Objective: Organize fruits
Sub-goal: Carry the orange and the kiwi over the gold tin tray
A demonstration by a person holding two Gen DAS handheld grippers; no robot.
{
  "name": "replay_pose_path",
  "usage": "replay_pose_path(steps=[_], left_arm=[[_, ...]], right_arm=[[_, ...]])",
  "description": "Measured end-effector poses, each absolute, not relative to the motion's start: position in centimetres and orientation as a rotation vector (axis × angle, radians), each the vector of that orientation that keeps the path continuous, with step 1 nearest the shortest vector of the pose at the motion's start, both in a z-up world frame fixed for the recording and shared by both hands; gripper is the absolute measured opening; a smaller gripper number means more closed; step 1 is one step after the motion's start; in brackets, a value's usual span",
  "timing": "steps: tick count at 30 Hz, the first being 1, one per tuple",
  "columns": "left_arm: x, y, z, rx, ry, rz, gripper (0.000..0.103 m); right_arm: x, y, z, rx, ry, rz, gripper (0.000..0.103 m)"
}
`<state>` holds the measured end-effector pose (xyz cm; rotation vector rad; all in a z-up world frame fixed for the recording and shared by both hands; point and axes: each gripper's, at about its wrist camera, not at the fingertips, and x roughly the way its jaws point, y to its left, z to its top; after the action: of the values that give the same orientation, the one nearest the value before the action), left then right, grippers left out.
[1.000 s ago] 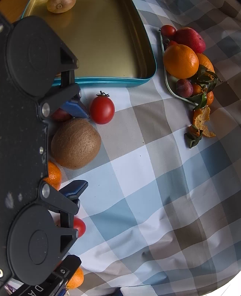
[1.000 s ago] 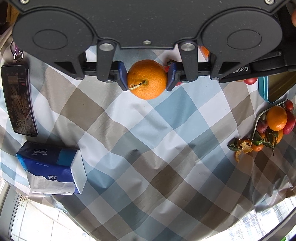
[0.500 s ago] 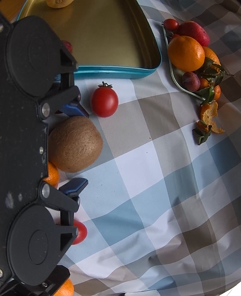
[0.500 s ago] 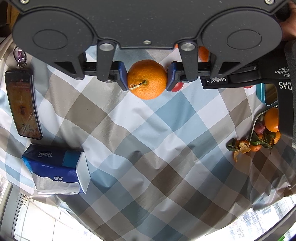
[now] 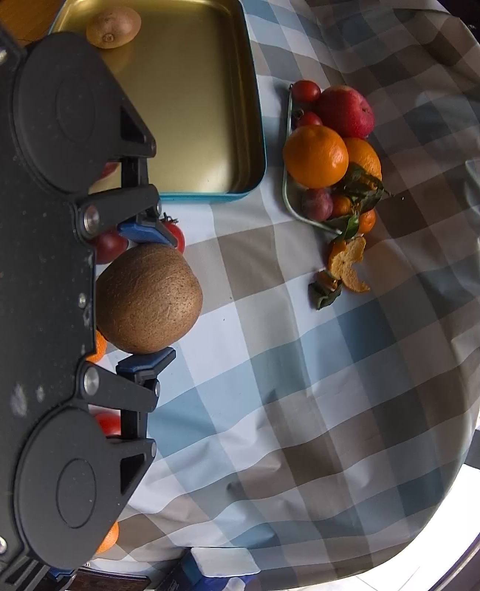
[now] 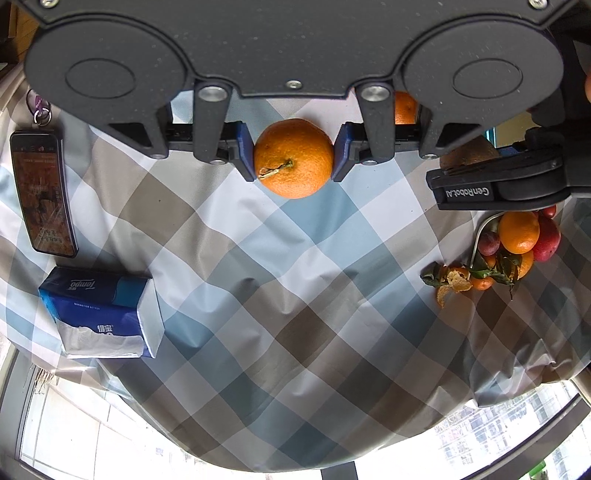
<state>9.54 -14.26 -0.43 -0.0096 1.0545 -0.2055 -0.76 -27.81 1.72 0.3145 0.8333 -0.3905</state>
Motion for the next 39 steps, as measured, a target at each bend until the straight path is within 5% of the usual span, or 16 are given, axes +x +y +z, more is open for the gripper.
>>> replay_pose_path(steps=[15,39], left_arm=[[9.9,-3.1,2.9,-0.07,0.956,0.024,0.058],[10.2,11.5,0.1,-0.076,1.047,0.229,0.058]], right_arm=[[1.9,-19.9,3.4,0.222,0.834,-0.192,0.052],[7.3,-6.8,-0.4,0.095,0.991,0.028,0.052]])
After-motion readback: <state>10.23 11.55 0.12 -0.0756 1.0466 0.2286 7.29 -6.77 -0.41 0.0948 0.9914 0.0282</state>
